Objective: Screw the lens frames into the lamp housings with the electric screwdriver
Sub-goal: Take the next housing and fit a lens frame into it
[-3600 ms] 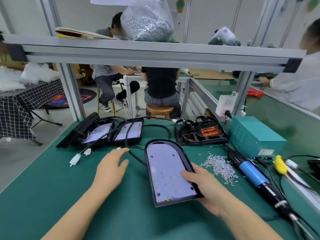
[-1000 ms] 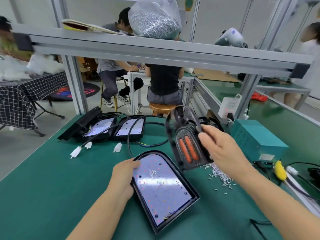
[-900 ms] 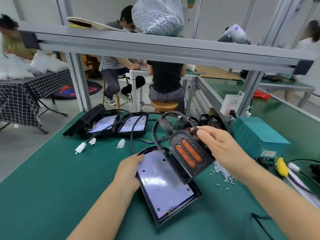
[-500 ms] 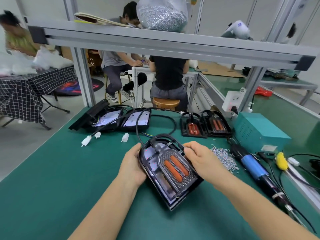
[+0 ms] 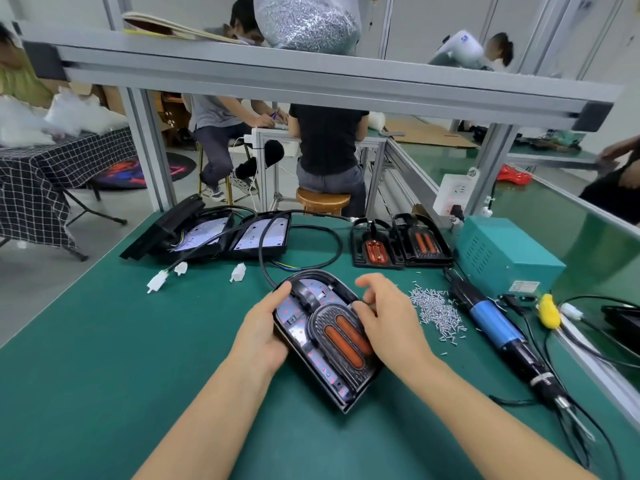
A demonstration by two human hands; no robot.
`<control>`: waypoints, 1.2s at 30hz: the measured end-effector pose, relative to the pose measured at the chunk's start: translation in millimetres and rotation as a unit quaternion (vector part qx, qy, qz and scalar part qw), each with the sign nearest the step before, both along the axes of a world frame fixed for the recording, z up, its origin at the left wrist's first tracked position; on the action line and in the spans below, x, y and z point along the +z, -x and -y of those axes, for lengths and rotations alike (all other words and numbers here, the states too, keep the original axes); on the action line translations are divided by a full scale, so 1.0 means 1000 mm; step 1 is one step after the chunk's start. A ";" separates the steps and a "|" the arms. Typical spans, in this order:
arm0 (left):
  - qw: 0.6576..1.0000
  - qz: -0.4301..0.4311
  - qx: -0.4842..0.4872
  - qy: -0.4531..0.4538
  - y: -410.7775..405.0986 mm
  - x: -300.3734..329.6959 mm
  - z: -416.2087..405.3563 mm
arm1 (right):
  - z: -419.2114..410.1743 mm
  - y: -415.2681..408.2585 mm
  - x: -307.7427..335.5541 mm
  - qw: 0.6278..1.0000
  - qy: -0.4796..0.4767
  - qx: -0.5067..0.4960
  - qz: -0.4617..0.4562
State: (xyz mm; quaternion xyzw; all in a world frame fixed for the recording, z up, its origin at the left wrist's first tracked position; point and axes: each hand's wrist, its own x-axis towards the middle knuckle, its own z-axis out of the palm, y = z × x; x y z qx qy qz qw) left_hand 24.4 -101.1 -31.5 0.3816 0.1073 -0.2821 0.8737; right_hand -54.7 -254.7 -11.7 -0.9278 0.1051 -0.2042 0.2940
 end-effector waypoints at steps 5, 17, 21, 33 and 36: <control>1.000 -0.010 -0.005 0.008 0.000 -0.001 0.002 | 0.004 -0.001 0.009 0.997 0.077 0.018 -0.009; 0.998 -0.021 -0.042 0.037 -0.002 -0.002 -0.002 | 0.015 -0.006 0.024 0.995 0.024 0.071 -0.071; 0.997 0.000 -0.070 0.037 -0.007 0.001 -0.004 | 0.019 -0.006 0.024 0.994 -0.051 0.055 -0.073; 0.995 0.068 -0.076 -0.008 -0.013 0.003 -0.004 | 0.008 -0.004 0.000 0.999 0.042 0.020 -0.018; 0.994 0.061 -0.084 -0.031 -0.018 0.005 -0.005 | 0.010 -0.011 0.011 0.984 -0.123 0.064 -0.112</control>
